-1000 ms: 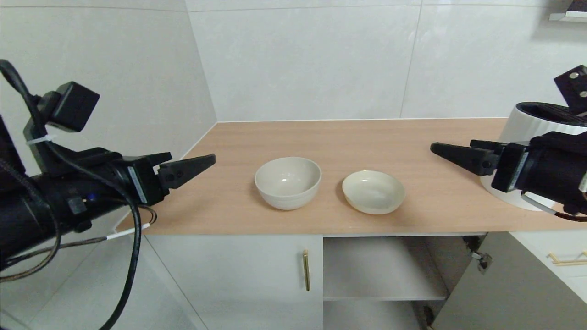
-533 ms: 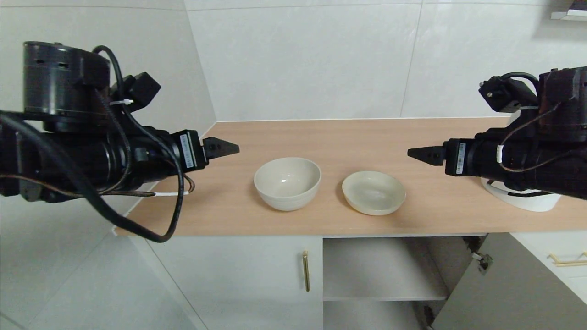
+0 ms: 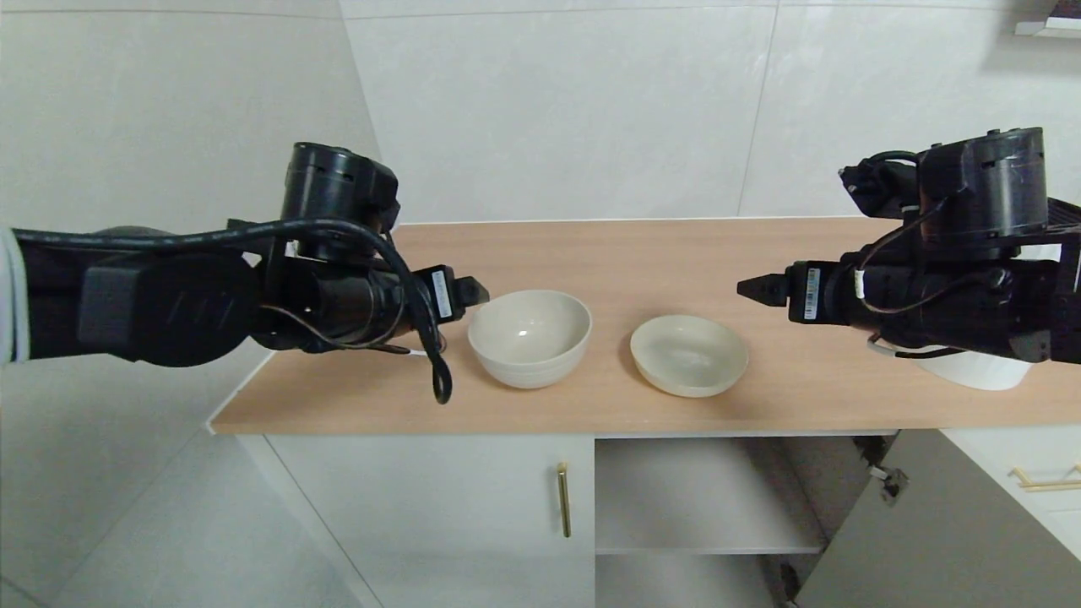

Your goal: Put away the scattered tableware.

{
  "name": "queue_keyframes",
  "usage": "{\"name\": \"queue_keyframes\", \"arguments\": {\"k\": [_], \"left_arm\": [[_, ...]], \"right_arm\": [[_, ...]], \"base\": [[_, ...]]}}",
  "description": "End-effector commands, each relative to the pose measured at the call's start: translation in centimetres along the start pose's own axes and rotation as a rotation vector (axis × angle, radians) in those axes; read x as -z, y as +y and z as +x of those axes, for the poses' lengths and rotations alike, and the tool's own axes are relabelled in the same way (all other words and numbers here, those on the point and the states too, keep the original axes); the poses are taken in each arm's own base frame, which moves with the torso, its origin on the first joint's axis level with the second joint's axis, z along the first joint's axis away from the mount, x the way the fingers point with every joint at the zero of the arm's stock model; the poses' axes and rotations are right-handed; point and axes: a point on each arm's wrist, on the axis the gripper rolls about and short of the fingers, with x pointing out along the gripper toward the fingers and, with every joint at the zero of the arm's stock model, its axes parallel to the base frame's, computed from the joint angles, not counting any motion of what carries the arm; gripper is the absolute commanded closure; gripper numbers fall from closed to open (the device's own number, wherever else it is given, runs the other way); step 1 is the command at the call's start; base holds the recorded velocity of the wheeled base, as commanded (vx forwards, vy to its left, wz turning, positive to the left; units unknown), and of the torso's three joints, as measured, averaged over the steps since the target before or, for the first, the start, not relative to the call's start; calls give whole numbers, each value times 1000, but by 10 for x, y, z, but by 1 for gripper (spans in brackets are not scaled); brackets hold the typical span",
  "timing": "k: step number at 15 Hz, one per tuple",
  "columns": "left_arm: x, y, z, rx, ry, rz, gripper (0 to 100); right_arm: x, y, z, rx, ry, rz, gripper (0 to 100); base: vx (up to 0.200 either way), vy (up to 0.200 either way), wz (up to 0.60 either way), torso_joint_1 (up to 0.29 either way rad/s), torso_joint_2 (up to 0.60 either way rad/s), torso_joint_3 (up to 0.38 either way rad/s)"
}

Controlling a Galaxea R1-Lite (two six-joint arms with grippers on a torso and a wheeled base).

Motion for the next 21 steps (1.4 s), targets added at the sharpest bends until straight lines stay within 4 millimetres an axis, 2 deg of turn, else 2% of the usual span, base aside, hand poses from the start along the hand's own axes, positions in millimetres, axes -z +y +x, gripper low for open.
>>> {"name": "queue_keyframes", "arguments": {"k": [1,7,8,11,14,16,18,19,21], "left_arm": [[10,-2,19,-14,42,14,0],[19,-7,37,-12,51,20,0],[20,-8,40,-13,56,23,100],[24,-8,46,-18,70,27,100],[24,-10,45,-13,68,28,100],[13,-14,19,21,20,21,100],[5,-18,-16,75,-29,17,100],[3,-18,-25,88,-40,19,100],[-2,-16,-50,117,-79,17,100]], "right_arm": [[2,1,3,1,8,-2,0],[2,1,3,1,8,-2,0],[2,1,3,1,8,-2,0],[3,1,4,1,12,-3,0],[3,1,4,1,12,-3,0],[4,1,5,2,16,-4,0],[8,2,12,6,36,-9,0],[9,2,17,9,45,-11,0],[21,-2,43,48,130,-24,0]], "base": [[0,0,0,0,0,0],[0,0,0,0,0,0],[0,0,0,0,0,0],[0,0,0,0,0,0],[0,0,0,0,0,0],[0,0,0,0,0,0],[0,0,0,0,0,0],[0,0,0,0,0,0],[0,0,0,0,0,0]]}}
